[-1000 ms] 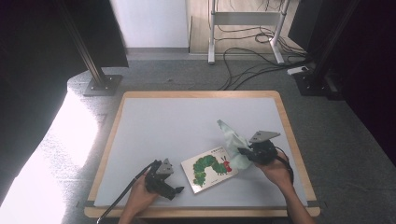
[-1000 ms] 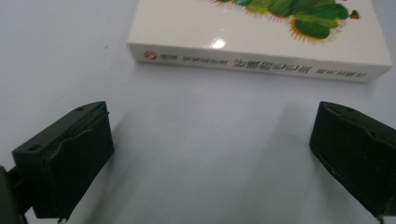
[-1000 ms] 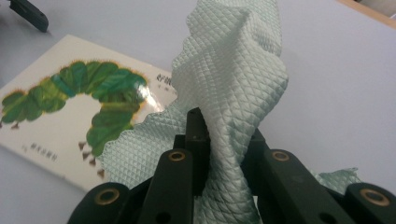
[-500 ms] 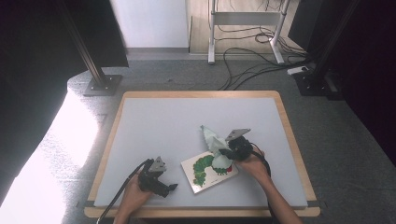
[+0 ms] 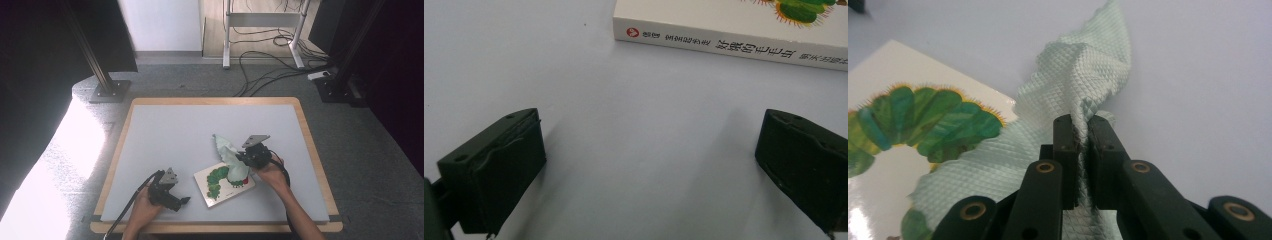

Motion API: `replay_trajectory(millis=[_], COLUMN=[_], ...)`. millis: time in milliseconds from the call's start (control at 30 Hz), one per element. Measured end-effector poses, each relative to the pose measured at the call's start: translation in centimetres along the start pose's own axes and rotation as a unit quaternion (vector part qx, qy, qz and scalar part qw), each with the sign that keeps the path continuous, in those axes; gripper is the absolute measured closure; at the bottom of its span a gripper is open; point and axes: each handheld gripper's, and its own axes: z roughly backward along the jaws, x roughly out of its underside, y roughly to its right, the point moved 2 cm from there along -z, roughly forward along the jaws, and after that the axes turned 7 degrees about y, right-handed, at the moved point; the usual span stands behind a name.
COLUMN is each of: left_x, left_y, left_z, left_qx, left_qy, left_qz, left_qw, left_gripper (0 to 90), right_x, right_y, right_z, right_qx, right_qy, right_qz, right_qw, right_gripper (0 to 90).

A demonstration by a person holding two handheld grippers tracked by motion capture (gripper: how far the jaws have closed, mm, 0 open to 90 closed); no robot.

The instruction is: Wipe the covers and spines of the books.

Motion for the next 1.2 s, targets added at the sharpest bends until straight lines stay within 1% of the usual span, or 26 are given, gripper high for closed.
replay_trajectory(millis=[67, 200, 333, 433, 467, 567, 633, 700, 733, 833, 1000, 1200], left_x=[0.0, 0.0, 0.0, 0.0, 0.0, 0.0, 0.0, 0.0, 0.0, 0.0, 0.0, 0.2], left_y=[0.0, 0.0, 0.0, 0.0, 0.0, 0.0, 0.0, 0.0, 0.0, -0.1, -0.1, -0.2], left_z=[0.0, 0.0, 0.0, 0.0, 0.0, 0.0, 0.0, 0.0, 0.0, 0.0, 0.1, 0.3], left_qx=[0.0, 0.001, 0.001, 0.001, 0.001, 0.001, 0.001, 0.001, 0.001, 0.0, -0.002, -0.007], left_qy=[0.0, 0.0, 0.001, 0.001, 0.001, 0.001, 0.001, 0.001, 0.001, 0.001, 0.001, 0.0], left_qz=[0.0, 0.0, 0.001, 0.001, 0.001, 0.0, 0.001, 0.001, 0.001, 0.002, 0.003, 0.006], left_qw=[1.0, 1.0, 1.0, 1.0, 1.0, 1.0, 1.0, 1.0, 1.0, 1.0, 1.0, 1.0], left_gripper=[0.0, 0.0, 0.0, 0.0, 0.0, 0.0, 0.0, 0.0, 0.0, 0.0, 0.0, 0.0], right_x=[0.2, 0.5, 0.6, 0.5, 0.4, 0.1, -0.2, -0.5, -0.7, -1.2, -1.9, -2.5], right_y=[-0.1, -0.2, -0.3, -0.8, -1.0, -2.0, -2.7, -3.4, -3.8, -5.0, -6.5, -7.8], right_z=[-0.8, -1.7, -1.9, -2.1, -2.2, -2.5, -2.8, -3.2, -3.4, -4.0, -4.7, -5.5], right_qx=[-0.002, -0.007, -0.011, -0.019, -0.019, -0.036, -0.045, -0.058, -0.061, -0.077, -0.09, -0.111], right_qy=[-0.013, -0.025, -0.022, -0.023, -0.024, -0.019, -0.018, -0.017, -0.016, -0.013, -0.01, -0.007], right_qz=[0.003, 0.006, 0.0, 0.004, 0.009, 0.012, 0.018, 0.019, 0.024, 0.029, 0.038, 0.042], right_qw=[0.9999, 0.9996, 0.9997, 0.9995, 0.9995, 0.9991, 0.9987, 0.998, 0.9978, 0.9966, 0.9951, 0.9929], right_gripper=[83.4, 84.0, 84.2, 84.1, 84.1, 84.1, 84.1, 84.1, 84.1, 84.0, 83.9, 83.8])
